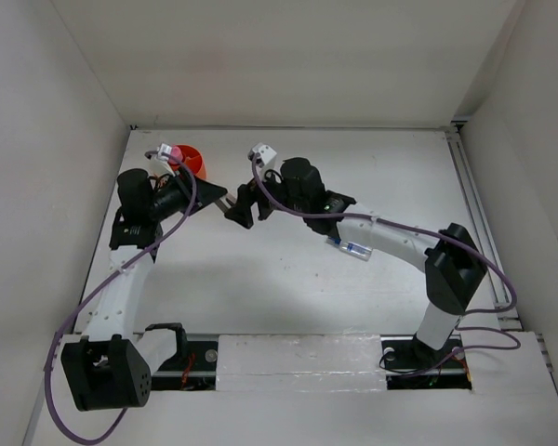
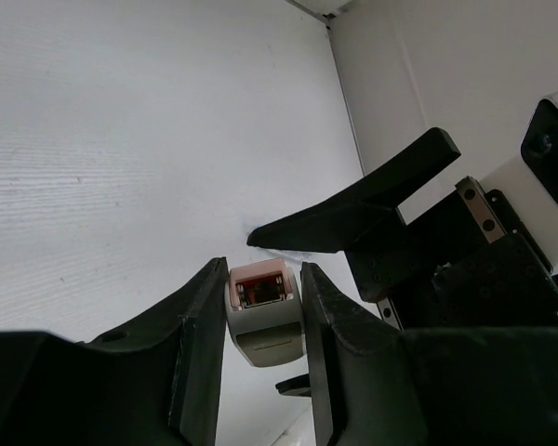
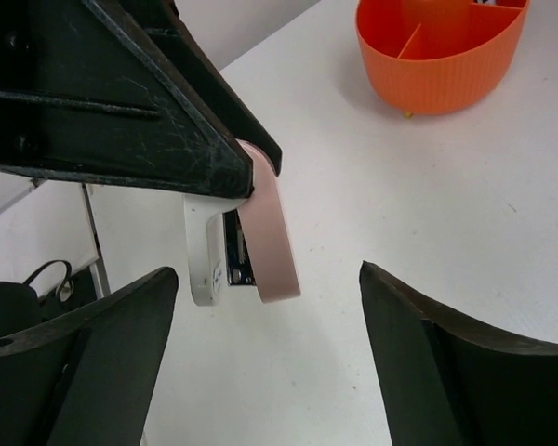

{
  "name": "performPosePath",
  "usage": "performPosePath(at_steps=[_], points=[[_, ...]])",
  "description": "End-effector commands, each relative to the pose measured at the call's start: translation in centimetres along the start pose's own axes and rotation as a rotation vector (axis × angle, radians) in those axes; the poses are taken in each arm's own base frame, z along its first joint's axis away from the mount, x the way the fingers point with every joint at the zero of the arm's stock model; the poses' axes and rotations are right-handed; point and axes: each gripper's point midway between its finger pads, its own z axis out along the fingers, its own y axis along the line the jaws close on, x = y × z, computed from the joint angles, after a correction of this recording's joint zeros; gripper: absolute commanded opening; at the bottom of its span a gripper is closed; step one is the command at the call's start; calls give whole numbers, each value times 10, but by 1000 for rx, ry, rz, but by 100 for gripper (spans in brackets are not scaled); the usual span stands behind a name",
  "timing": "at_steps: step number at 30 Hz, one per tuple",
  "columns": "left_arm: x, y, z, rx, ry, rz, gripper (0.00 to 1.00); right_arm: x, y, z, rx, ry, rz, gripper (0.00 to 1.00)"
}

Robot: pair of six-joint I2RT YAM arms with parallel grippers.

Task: Sort the stationery into containers
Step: Place the stationery into the container

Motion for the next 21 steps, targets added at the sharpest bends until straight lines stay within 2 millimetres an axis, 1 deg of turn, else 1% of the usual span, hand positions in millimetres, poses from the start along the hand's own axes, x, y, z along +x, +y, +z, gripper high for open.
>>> performPosePath(at_steps=[1,2,3,4,5,6,7,8,9,10,11,12,13,14,15,16,17,18,19,20,21], points=[[-27,-18,-7,-1,-92,98,0,-23,-1,-8,-15,-75,-13,86],[-34,-20,-8,-17,-112,112,0,-17,-9,-11,9,-67,-6,86],[-35,-14,-9,-62,-118,101,0,-16,-8,-14,10,-65,-5,88],[-48,-1,-11,-150,-182,100,0,-12,-19,-16,41,-61,2,88],[-59,3,-15,-202,-225,109,0,-7,-29,-22,70,-57,10,88],[-64,13,-19,-270,-252,92,0,-7,-27,-27,70,-59,9,88],[-79,28,-27,-379,-333,85,0,-6,-34,-31,85,-59,14,88],[-87,33,-33,-428,-375,67,0,-4,-40,-35,98,-57,19,88],[-92,41,-35,-473,-403,40,0,6,-42,-38,103,-39,25,88],[-100,43,-37,-496,-442,3,0,3,-39,-43,101,-47,22,88],[-108,57,-42,-563,-495,-22,0,3,-44,-48,121,-53,25,88],[-117,61,-41,-598,-519,-42,0,3,-45,-51,130,-56,25,88],[-121,70,-43,-642,-537,-64,0,4,-43,-56,129,-58,24,88],[-131,83,-51,-728,-603,-100,0,-2,-42,-60,139,-74,19,88],[-142,100,-59,-841,-657,-136,0,0,-43,-67,157,-66,24,89],[-148,101,-55,-844,-656,-137,0,5,-45,-67,169,-58,27,89],[-148,111,-59,-909,-659,-155,0,-4,-42,-75,174,-75,12,89],[-155,119,-67,-980,-707,-166,0,1,-44,-80,191,-60,5,89],[-165,123,-67,-1014,-724,-174,0,0,-42,-84,189,-67,3,89],[-168,127,-68,-1040,-740,-180,0,-1,-45,-94,208,-73,-6,89],[-173,131,-71,-1070,-762,-175,0,-3,-43,-98,206,-80,-8,89]])
